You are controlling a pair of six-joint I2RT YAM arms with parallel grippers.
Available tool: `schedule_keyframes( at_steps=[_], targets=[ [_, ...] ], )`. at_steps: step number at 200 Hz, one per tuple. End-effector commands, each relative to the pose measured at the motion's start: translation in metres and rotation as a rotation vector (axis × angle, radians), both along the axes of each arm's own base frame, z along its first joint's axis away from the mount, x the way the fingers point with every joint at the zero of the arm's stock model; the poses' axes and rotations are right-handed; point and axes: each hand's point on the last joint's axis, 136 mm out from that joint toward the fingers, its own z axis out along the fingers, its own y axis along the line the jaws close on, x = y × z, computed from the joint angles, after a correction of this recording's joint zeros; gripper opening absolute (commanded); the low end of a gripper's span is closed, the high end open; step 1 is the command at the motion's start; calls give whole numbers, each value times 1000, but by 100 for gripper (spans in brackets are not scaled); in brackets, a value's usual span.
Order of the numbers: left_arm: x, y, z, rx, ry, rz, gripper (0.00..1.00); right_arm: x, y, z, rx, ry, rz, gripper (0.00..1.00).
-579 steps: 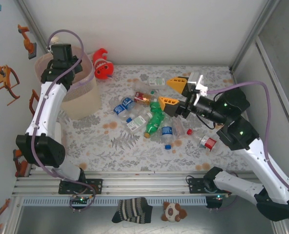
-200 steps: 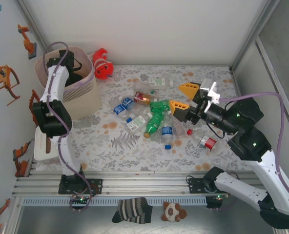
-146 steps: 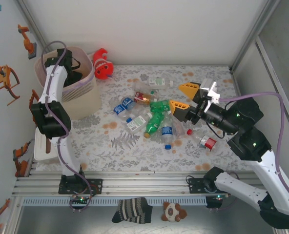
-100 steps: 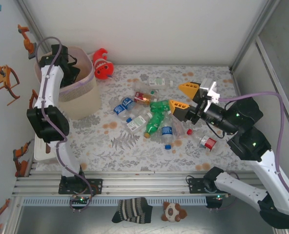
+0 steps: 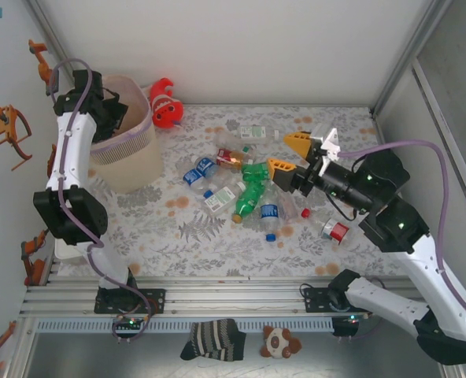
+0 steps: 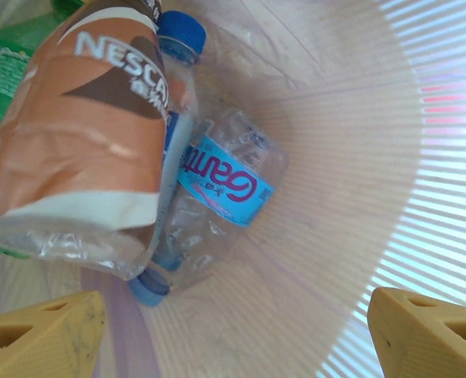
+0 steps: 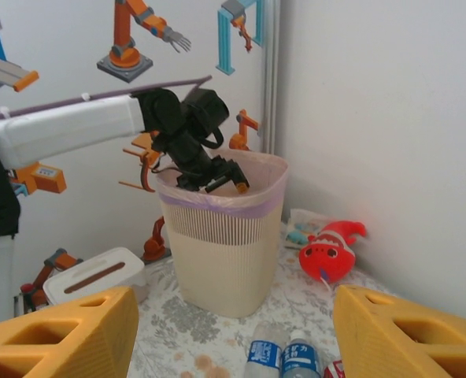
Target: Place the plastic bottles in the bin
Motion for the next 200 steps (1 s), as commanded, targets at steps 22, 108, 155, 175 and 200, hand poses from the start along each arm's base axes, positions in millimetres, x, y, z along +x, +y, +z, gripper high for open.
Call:
schedule_keyframes(
  at_steps=[22, 108, 155, 175, 200],
  targets=[
    [-7, -15, 42, -15, -156, -82, 82, 21, -11, -14, -69, 47, -133, 66],
    [-11, -45, 91, 106, -531, -321, 79, 85, -47, -89, -291, 282, -541, 68],
    [-17, -80, 128, 198, -774, -607, 79, 98, -62, -121, -362, 376, -629, 68],
    [-25, -93, 144, 315, -862, -745, 79, 102, -67, -133, -362, 430, -646, 68],
    [-34, -104, 159, 457, -963, -872, 77, 106, -74, -150, -356, 511, -663, 68]
  ],
)
